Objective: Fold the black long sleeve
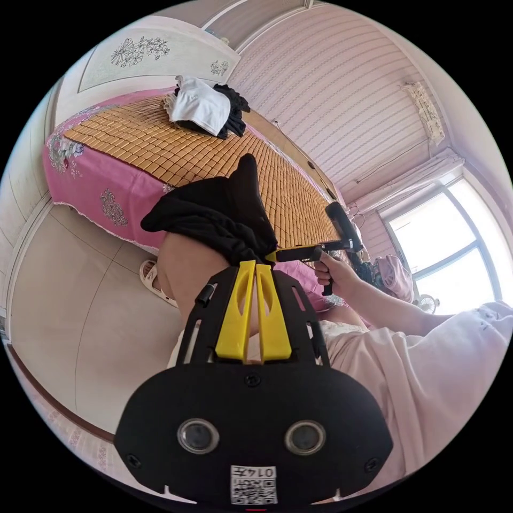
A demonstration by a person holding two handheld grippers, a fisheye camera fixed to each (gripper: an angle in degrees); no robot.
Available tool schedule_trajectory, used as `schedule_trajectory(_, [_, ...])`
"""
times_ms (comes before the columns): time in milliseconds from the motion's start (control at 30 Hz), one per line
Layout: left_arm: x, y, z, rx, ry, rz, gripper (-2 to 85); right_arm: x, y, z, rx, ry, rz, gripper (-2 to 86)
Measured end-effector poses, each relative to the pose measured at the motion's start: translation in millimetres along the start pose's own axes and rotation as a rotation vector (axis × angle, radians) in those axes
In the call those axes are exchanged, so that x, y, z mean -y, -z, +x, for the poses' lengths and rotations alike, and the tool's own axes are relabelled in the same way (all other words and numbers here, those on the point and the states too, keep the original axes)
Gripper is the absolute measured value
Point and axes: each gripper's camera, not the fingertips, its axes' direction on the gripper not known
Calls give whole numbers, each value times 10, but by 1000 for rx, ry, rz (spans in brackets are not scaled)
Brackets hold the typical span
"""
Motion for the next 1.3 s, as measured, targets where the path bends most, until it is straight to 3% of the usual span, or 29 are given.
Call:
schedule_trajectory(100, [-87,232,35,3,10,65,-10,-398,196,108,-11,-5,78,22])
schedule_trajectory(333, [106,978,375,14,-99,296,-10,-1760,1946,518,148,-17,543,5])
schedule_trajectory(633, [508,2342,1507,-202,-430,707,-10,-3940,4010,-217,36,245,1060,2])
schedule_trajectory(767, [570,2847,2076,-332,-543,864,-10,-4984,4758,-757,-122,348,1283,1])
schedule_trajectory(867, [596,3117,2387,-450,-591,891,-10,-5557,5116,-1109,-202,374,1341,1])
schedule_trajectory(1033, [455,3451,2866,-461,-658,935,-10,-6341,5452,-1687,-272,502,1433,0])
schedule_trajectory(1300, [111,4242,3486,-531,-805,1210,-10,-7252,5878,-2731,-539,700,1508,0])
